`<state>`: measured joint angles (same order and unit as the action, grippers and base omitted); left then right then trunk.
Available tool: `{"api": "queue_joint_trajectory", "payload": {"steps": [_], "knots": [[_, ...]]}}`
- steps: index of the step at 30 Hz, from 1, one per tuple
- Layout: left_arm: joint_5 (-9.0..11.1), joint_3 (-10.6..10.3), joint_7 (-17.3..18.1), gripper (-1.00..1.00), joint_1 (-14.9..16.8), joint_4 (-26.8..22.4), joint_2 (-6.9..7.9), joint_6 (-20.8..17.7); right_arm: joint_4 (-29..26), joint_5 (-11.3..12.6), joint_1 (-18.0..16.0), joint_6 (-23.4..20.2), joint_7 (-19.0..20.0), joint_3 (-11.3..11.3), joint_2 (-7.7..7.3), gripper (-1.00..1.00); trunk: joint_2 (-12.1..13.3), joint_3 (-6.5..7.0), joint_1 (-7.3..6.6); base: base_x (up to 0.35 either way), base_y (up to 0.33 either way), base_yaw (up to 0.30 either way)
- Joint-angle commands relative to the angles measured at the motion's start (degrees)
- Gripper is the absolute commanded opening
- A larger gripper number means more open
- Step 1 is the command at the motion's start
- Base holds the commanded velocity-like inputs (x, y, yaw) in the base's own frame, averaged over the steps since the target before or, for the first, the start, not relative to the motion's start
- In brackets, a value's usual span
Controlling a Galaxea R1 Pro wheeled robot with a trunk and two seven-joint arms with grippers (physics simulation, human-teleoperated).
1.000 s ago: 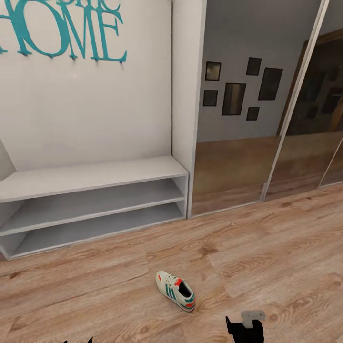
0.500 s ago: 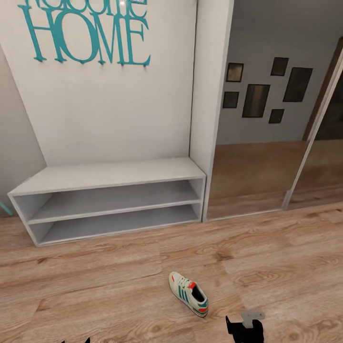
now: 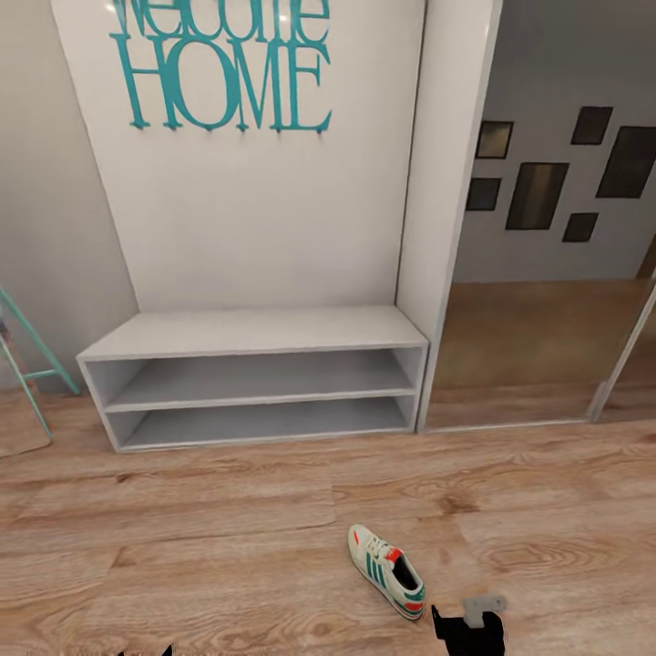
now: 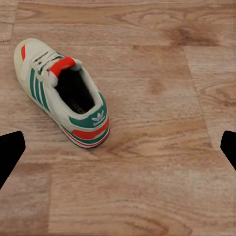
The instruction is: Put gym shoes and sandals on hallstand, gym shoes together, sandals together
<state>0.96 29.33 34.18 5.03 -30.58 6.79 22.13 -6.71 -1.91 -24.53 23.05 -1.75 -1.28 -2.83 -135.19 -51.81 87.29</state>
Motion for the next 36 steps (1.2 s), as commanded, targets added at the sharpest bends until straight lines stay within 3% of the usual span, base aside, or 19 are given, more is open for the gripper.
{"api": "queue_joint_trajectory", "payload": {"steps": [1, 36], "knots": [[0.10, 0.28, 0.51, 1.00, 0.07, 0.08, -0.03, 0.02, 0.03, -0.20, -0.03, 0.15, -0.18, -0.13, -0.03, 1.00, -0.02, -0.01, -0.01, 0.000, 0.000, 0.246], [0.10, 0.29, 0.54, 1.00, 0.07, 0.08, -0.03, 0.02, 0.03, -0.20, -0.06, 0.15, -0.18, -0.13, -0.03, 1.00, -0.02, 1.35, -0.01, 0.000, 0.000, 0.246]]}}
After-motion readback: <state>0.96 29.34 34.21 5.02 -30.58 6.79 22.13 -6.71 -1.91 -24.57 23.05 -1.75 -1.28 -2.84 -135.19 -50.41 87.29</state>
